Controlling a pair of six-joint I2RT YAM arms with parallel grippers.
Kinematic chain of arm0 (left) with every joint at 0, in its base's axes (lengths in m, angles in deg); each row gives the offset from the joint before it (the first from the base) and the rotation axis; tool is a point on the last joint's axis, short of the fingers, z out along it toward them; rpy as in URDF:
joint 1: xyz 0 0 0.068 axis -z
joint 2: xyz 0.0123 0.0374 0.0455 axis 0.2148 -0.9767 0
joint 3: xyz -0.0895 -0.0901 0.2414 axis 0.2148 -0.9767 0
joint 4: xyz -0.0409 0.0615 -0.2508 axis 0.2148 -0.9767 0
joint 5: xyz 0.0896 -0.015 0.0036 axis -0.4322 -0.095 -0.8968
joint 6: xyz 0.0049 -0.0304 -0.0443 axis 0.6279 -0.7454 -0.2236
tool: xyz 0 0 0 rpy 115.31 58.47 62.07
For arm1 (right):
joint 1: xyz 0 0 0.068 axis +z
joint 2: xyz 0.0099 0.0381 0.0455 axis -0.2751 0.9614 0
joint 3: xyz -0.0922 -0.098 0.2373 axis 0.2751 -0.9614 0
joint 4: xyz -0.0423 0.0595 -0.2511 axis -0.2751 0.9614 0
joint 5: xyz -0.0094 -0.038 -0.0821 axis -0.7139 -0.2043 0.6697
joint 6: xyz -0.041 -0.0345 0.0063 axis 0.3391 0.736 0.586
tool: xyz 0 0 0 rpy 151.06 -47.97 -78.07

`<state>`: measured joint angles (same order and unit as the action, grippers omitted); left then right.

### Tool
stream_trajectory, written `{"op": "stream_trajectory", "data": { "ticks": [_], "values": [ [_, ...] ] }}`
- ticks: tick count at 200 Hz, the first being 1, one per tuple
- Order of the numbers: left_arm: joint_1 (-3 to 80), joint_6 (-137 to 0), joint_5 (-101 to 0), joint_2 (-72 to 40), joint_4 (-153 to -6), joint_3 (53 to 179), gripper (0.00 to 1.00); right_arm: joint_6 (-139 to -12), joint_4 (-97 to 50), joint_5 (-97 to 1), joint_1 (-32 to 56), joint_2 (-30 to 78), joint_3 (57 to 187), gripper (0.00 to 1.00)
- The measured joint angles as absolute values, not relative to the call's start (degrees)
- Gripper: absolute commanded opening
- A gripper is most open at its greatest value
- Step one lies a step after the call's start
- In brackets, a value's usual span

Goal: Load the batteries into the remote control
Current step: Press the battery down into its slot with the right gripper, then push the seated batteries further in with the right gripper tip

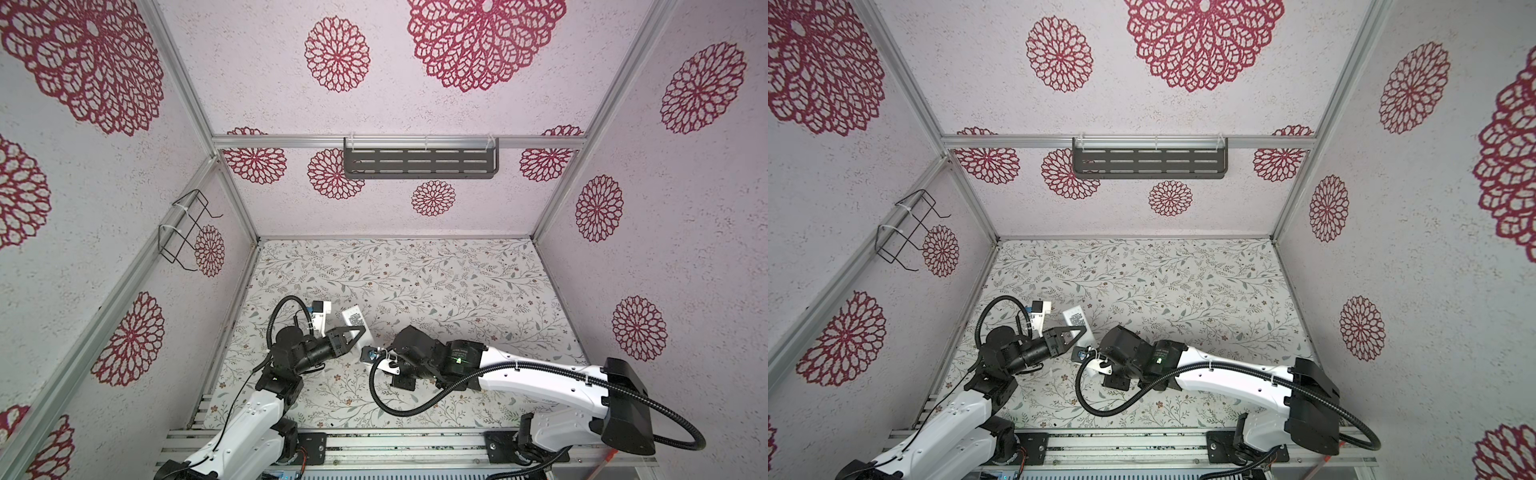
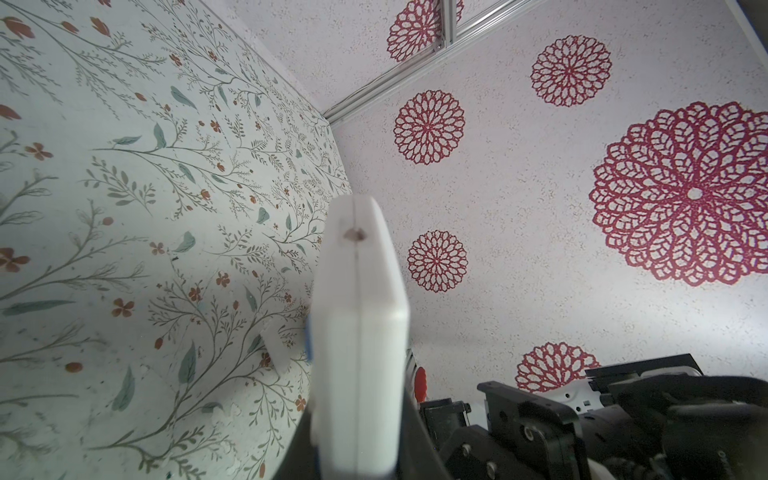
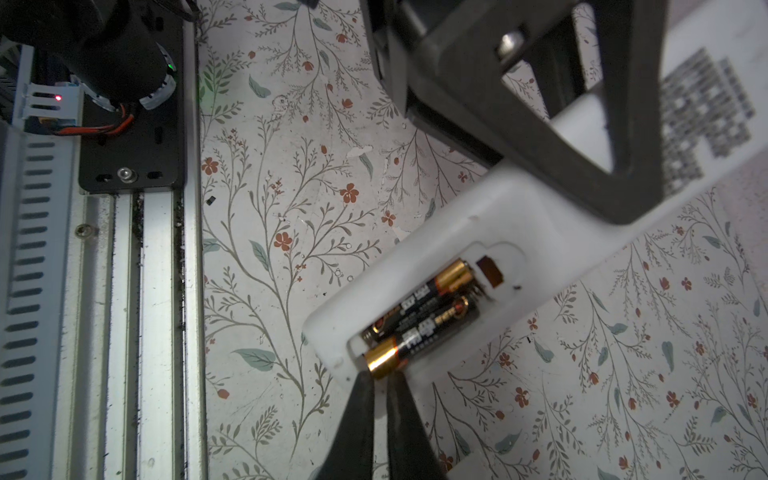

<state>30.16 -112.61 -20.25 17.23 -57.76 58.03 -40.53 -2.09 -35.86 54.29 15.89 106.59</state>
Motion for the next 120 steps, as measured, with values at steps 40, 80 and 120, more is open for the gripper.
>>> {"op": "stream_trajectory", "data": {
  "ticks": [40, 80, 120],
  "values": [
    [30.34, -112.13, -21.03, 17.21, -57.71, 58.03, 0.00, -40.99, -1.74, -35.03, 54.09, 16.46, 107.00, 0.09],
    [30.86, -112.00, -21.56, 17.23, -57.71, 58.03, 0.00, -41.47, -1.04, -35.00, 53.88, 16.50, 107.18, 0.08],
    [31.01, -111.91, -22.67, 17.23, -57.26, 58.03, 0.00, -42.19, -0.69, -35.55, 52.46, 16.68, 107.48, 0.07]
  ]
}}
